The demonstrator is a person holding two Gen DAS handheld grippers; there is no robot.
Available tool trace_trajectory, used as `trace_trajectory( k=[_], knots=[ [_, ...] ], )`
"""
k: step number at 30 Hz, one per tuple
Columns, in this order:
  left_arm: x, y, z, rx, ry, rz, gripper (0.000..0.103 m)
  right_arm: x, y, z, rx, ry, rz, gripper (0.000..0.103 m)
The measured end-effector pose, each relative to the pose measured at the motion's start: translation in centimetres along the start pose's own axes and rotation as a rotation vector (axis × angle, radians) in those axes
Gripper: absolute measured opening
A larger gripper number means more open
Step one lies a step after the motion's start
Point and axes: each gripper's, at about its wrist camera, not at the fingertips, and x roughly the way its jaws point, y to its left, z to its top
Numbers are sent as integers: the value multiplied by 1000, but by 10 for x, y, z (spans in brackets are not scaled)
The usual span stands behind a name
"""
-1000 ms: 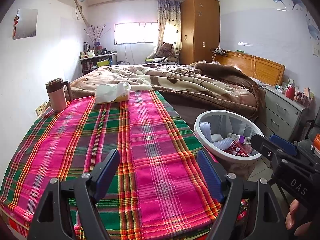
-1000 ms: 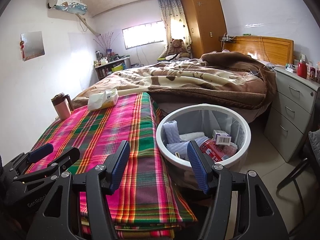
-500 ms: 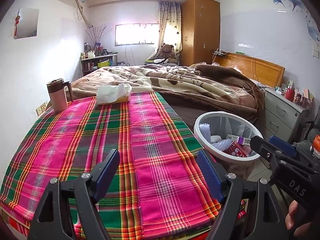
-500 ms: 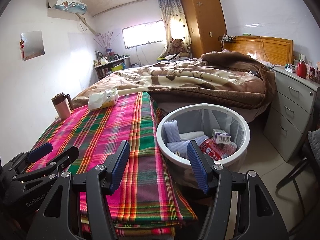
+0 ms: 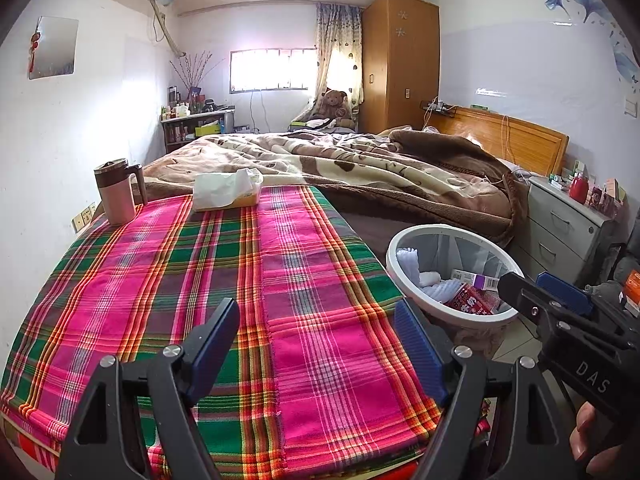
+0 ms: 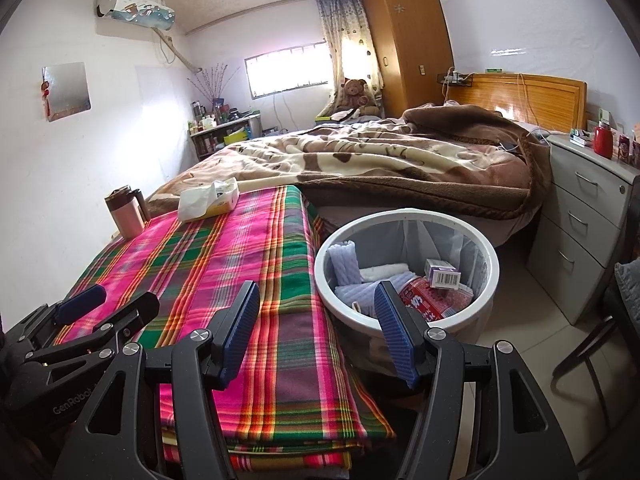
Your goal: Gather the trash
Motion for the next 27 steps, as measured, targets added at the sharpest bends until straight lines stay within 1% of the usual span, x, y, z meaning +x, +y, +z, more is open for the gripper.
trace_trajectory(
  k=[27],
  knots=[
    [0,-2,-3,-2,6,-2,81,0,1,-1,1,4,1,61]
  ],
)
